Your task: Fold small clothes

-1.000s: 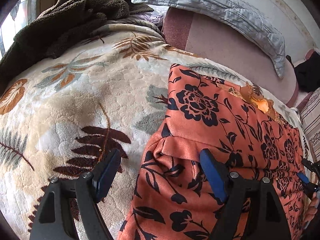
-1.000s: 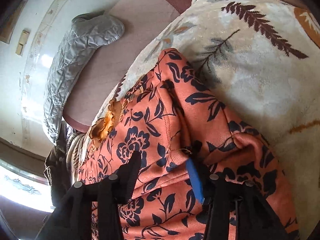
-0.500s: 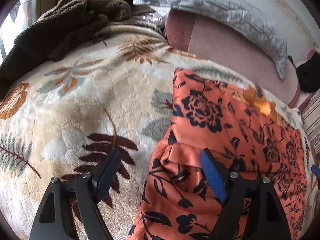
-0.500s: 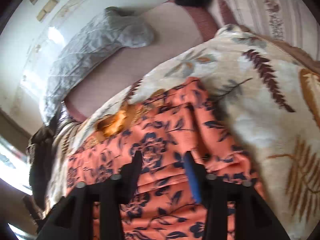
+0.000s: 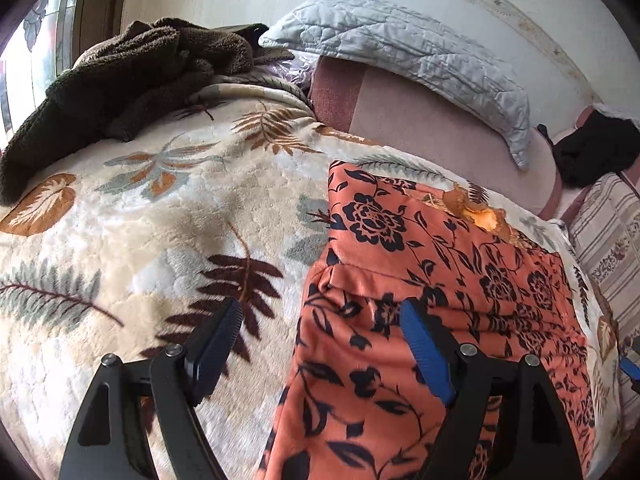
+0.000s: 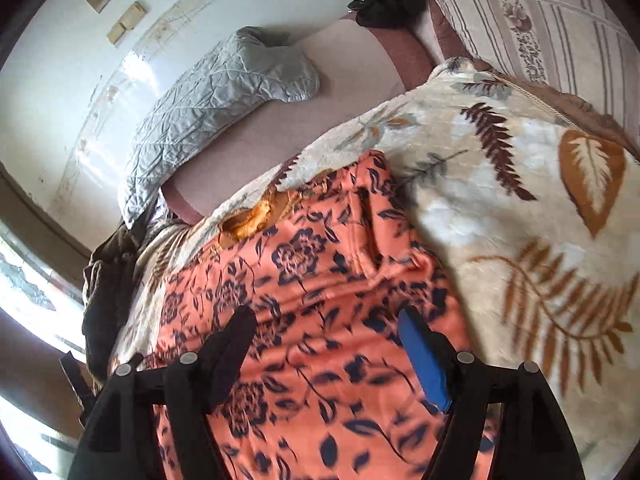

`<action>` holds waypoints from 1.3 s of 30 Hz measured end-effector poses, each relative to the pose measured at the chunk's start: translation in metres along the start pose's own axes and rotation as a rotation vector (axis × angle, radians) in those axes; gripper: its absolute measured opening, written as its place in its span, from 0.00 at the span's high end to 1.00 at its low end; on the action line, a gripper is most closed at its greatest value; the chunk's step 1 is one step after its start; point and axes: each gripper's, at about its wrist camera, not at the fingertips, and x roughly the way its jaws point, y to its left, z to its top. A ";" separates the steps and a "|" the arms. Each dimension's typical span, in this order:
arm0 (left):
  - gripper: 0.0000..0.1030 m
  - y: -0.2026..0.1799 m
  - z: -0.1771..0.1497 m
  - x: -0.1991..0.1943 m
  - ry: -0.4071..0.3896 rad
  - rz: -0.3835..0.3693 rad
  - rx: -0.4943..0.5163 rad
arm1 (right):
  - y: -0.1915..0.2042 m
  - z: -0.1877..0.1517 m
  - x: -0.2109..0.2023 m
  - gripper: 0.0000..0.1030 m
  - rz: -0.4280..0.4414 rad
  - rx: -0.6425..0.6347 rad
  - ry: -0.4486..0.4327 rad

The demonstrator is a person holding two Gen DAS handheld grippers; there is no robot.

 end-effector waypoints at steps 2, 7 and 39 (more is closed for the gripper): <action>0.21 0.007 -0.014 -0.022 0.030 -0.022 0.001 | -0.024 -0.025 -0.026 0.25 -0.034 -0.024 0.035; 0.21 0.036 -0.066 -0.082 0.092 -0.061 -0.039 | -0.108 -0.087 -0.058 0.25 -0.050 0.101 0.164; 0.70 0.045 -0.152 -0.100 0.301 0.005 -0.037 | -0.135 -0.134 -0.034 0.75 0.120 0.101 0.438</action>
